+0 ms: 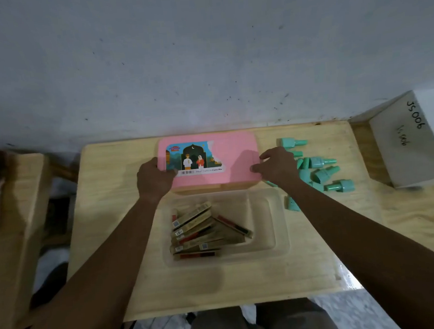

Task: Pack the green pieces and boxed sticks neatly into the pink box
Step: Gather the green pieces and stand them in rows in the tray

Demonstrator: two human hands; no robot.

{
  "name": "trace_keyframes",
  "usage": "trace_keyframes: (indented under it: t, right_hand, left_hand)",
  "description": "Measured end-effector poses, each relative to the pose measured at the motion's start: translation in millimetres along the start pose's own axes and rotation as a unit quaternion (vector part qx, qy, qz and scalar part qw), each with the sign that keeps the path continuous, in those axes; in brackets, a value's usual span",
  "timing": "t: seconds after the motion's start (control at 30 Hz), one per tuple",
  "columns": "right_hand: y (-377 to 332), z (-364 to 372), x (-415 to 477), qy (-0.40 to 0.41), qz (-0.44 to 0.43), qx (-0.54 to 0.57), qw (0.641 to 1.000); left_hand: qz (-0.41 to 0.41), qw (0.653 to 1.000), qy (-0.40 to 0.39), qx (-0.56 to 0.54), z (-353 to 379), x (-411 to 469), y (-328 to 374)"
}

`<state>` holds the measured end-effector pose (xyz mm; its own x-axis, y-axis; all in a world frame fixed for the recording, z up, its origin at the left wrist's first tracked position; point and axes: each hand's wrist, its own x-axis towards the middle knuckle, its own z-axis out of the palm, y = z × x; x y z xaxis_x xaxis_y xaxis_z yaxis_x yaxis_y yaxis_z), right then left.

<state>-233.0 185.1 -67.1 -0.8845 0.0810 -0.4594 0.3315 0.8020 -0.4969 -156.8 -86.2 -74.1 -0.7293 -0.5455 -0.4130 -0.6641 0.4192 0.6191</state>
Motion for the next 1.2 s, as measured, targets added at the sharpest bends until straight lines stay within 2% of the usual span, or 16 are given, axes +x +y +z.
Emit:
trace_keyframes:
  t: [0.17, 0.27, 0.37, 0.5, 0.63, 0.77, 0.87, 1.0, 1.2]
  right_hand:
    - [1.8, 0.4, -4.0, 0.013, -0.016, -0.021, 1.0]
    - [2.9, 0.2, -7.7, 0.013, -0.035, -0.038, 0.999]
    - [3.5, -2.7, -19.2, 0.024, -0.074, -0.032, 0.996]
    - [12.2, -6.0, -54.8, 0.093, -0.144, 0.016, 0.985]
    - [35.4, -0.7, -86.0, 0.124, -0.137, 0.043, 0.982]
    - [53.8, 4.5, -104.8, 0.125, -0.148, 0.073, 0.978]
    - [65.2, 0.3, -105.0, 0.138, -0.133, 0.099, 0.976]
    - [84.5, -18.1, -92.0, 0.15, -0.089, 0.071, 0.982]
    - [115.1, -56.2, -63.2, 0.123, -0.005, 0.032, 0.992]
  left_hand:
    - [-0.004, 1.0, -0.001, 0.025, 13.1, 22.7, -26.1]
    - [-0.009, 0.999, -0.01, 0.034, 4.1, -2.7, -1.0]
    - [0.005, 0.999, 0.014, 0.028, 1.2, -18.3, 8.5]
    - [0.128, 0.989, 0.074, 0.022, -2.3, -53.8, 3.9]
    - [0.262, 0.955, 0.111, 0.089, 9.7, -100.8, -7.6]
    - [0.313, 0.927, 0.051, 0.2, 35.3, -125.1, -13.8]
    - [0.357, 0.903, 0.026, 0.239, 51.1, -126.1, -2.5]
    - [0.374, 0.894, -0.071, 0.237, 66.8, -121.0, 30.8]
    - [0.363, 0.906, -0.109, 0.191, 102.9, -122.6, 87.7]
